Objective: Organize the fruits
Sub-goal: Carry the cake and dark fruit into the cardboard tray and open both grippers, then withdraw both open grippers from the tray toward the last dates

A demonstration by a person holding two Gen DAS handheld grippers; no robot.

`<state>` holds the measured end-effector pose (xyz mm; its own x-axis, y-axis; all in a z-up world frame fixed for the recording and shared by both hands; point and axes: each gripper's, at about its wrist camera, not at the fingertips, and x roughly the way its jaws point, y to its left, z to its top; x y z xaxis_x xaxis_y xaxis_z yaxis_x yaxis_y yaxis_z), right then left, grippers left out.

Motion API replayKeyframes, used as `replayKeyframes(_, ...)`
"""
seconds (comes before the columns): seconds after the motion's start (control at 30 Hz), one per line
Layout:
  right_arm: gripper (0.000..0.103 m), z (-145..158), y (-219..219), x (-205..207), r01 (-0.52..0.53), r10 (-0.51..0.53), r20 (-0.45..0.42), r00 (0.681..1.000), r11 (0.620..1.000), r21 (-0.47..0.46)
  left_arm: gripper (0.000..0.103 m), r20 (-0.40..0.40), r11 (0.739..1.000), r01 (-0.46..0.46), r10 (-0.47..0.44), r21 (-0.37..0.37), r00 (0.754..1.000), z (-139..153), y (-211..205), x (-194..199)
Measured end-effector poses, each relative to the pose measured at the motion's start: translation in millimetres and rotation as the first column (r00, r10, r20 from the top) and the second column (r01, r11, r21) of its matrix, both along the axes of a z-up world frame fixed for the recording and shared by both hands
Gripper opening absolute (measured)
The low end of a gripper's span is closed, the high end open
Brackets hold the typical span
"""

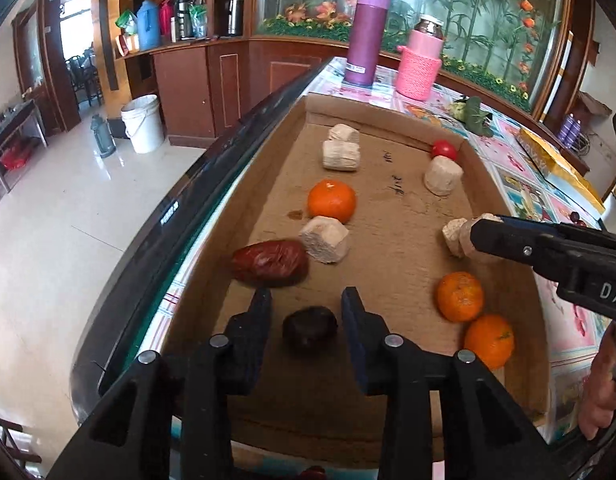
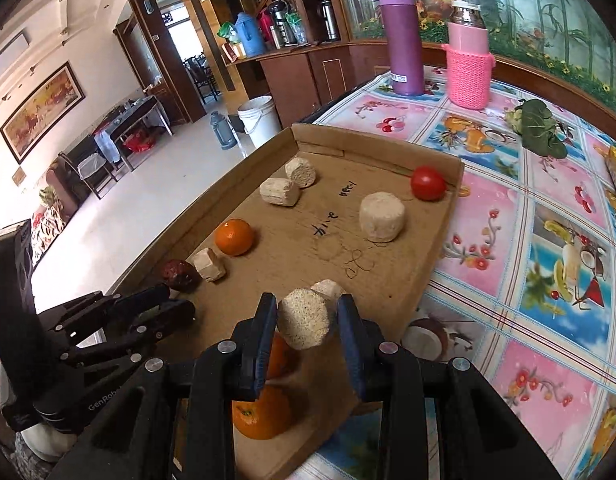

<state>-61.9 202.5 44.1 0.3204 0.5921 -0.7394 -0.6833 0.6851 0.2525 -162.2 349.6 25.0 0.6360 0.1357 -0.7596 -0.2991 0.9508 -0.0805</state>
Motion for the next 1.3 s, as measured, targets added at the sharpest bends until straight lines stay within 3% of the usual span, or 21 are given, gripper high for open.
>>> replayKeyframes(0.2, 0.035, -2, 27, -1, -0.042, 0.042, 0.017, 0.999, 0.998, -0.037, 0.037, 0.034, 0.999, -0.001, 0.002, -0.039, 0.999, 4, 4, -4)
replayKeyframes(0.43, 0.035, 0, 48, -6, -0.076, 0.083, 0.079, 0.993, 0.993, -0.085, 0.057, 0.094, 0.995, -0.054, 0.062, -0.084, 0.994, 19, 19, -19)
replayKeyframes(0.57, 0.035, 0, 52, -6, -0.081, 0.087, 0.076, 0.993, 0.993, -0.081, 0.058, 0.117, 0.99, -0.056, 0.072, -0.133, 0.99, 24, 27, -27)
replayKeyframes(0.73, 0.035, 5, 49, -9, -0.066, 0.072, 0.087, 0.994, 0.996, -0.067, 0.063, 0.129, 0.991, -0.065, 0.081, -0.12, 0.988, 30, 27, -31)
replayKeyframes(0.87, 0.036, 20, 32, -9, -0.037, 0.04, 0.102, 0.994, 0.999, -0.03, 0.064, 0.143, 0.99, -0.077, 0.093, -0.118, 0.985, 37, 30, -35)
replayKeyframes(0.97, 0.045, 31, 8, -7, 0.014, -0.015, 0.105, 0.994, 1.0, 0.013, 0.066, 0.161, 0.989, -0.106, 0.122, -0.105, 0.979, 44, 35, -42)
replayKeyframes(1.07, 0.047, 38, -22, -3, 0.085, -0.09, 0.097, 0.991, 0.995, 0.057, 0.069, 0.179, 0.983, -0.153, 0.169, -0.103, 0.969, 50, 45, -48)
replayKeyframes(1.3, 0.049, 36, -77, -8, 0.211, -0.218, 0.072, 0.973, 0.974, 0.087, 0.071, 0.189, 0.967, -0.24, 0.252, -0.086, 0.949, 59, 58, -54)
